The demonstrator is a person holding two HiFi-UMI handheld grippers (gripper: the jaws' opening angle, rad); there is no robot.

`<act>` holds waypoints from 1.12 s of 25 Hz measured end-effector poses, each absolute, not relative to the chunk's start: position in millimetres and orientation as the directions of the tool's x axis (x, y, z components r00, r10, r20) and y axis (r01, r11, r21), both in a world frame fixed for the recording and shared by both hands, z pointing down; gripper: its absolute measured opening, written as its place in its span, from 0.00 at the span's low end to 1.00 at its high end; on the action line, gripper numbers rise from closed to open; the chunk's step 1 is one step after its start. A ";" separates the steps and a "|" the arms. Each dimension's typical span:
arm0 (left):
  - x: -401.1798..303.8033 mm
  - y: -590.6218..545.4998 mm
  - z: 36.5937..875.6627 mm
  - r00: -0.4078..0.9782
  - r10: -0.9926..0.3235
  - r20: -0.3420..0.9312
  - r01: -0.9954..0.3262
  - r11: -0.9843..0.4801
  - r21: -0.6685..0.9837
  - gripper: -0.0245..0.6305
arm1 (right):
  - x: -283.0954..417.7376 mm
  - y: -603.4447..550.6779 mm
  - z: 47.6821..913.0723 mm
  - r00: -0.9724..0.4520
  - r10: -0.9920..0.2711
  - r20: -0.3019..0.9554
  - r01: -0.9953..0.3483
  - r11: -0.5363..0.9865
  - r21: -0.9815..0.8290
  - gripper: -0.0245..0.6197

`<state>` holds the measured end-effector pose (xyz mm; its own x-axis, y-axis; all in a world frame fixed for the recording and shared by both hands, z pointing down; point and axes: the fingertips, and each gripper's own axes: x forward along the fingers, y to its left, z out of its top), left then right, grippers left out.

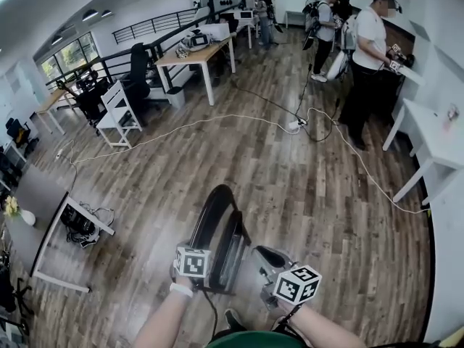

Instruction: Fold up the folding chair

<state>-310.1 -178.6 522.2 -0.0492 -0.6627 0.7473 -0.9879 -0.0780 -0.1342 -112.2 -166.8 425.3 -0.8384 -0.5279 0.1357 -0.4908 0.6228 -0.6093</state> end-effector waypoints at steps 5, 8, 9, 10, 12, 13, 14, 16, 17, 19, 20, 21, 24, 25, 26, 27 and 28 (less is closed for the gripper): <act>-296.6 -169.7 525.5 -0.057 -0.653 0.756 -0.987 -0.077 -0.141 0.26 | -88.0 -149.2 355.3 -0.811 -0.585 0.028 -0.555 0.753 -0.354 0.14; -295.3 -166.5 526.0 -0.064 -0.656 0.752 -0.986 -0.075 -0.150 0.26 | -79.6 -135.4 320.7 -0.808 -0.589 -0.030 -0.570 0.793 -0.213 0.14; -296.2 -167.2 525.0 -0.064 -0.659 0.750 -0.986 -0.075 -0.151 0.26 | -78.1 -131.9 311.0 -0.807 -0.588 -0.046 -0.574 0.801 -0.173 0.13; -297.2 -167.9 523.7 -0.062 -0.661 0.748 -0.986 -0.077 -0.150 0.26 | -76.9 -128.7 302.3 -0.806 -0.589 -0.059 -0.578 0.805 -0.134 0.13; -297.9 -168.3 521.6 -0.054 -0.663 0.746 -0.986 -0.081 -0.144 0.26 | -72.7 -123.3 287.2 -0.799 -0.595 -0.087 -0.590 0.804 -0.071 0.13; -297.0 -167.8 521.3 -0.051 -0.662 0.747 -0.987 -0.082 -0.140 0.26 | -69.3 -121.3 280.9 -0.795 -0.598 -0.103 -0.597 0.801 -0.045 0.13; -295.7 -167.2 521.7 -0.048 -0.661 0.749 -0.987 -0.083 -0.137 0.26 | -65.5 -119.8 276.0 -0.789 -0.604 -0.116 -0.606 0.795 -0.019 0.13; -294.1 -166.0 522.8 -0.045 -0.658 0.751 -0.988 -0.083 -0.133 0.26 | -58.6 -118.8 270.3 -0.775 -0.619 -0.128 -0.627 0.779 0.029 0.13; -294.3 -165.9 523.1 -0.045 -0.658 0.752 -0.988 -0.084 -0.132 0.26 | -56.4 -119.2 268.3 -0.769 -0.627 -0.129 -0.636 0.770 0.047 0.13; -297.1 -166.9 523.5 -0.045 -0.658 0.752 -0.988 -0.082 -0.131 0.26 | -53.8 -121.8 264.7 -0.760 -0.638 -0.127 -0.648 0.758 0.073 0.13; -298.9 -168.0 523.2 -0.046 -0.659 0.751 -0.988 -0.080 -0.130 0.26 | -53.0 -123.8 262.6 -0.757 -0.642 -0.125 -0.653 0.753 0.086 0.13; -300.4 -169.4 522.6 -0.045 -0.660 0.750 -0.989 -0.079 -0.128 0.26 | -52.2 -125.9 260.2 -0.754 -0.645 -0.124 -0.656 0.748 0.099 0.13; -301.8 -171.9 521.6 -0.042 -0.657 0.753 -0.990 -0.074 -0.120 0.26 | -47.8 -132.8 253.7 -0.744 -0.657 -0.122 -0.668 0.736 0.105 0.13; -301.4 -171.8 521.5 -0.041 -0.656 0.753 -0.990 -0.074 -0.119 0.26 | -45.9 -134.3 253.2 -0.738 -0.663 -0.121 -0.674 0.732 0.102 0.13; -300.7 -171.7 521.2 -0.040 -0.657 0.753 -0.990 -0.076 -0.118 0.26 | -44.3 -135.3 253.6 -0.733 -0.670 -0.120 -0.680 0.726 0.099 0.13; -300.3 -171.7 521.0 -0.038 -0.657 0.753 -0.990 -0.077 -0.117 0.26 | -43.1 -136.1 254.4 -0.727 -0.676 -0.119 -0.686 0.721 0.098 0.13; -300.4 -171.9 520.9 -0.037 -0.658 0.752 -0.990 -0.079 -0.117 0.26 | -42.2 -136.7 254.9 -0.722 -0.682 -0.117 -0.691 0.716 0.097 0.13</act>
<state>-300.4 -171.9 520.9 -0.0369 -0.6578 0.7523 -0.9900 -0.0786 -0.1173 -42.2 -136.7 254.9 -0.7222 -0.6818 -0.1169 -0.6915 0.7159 0.0967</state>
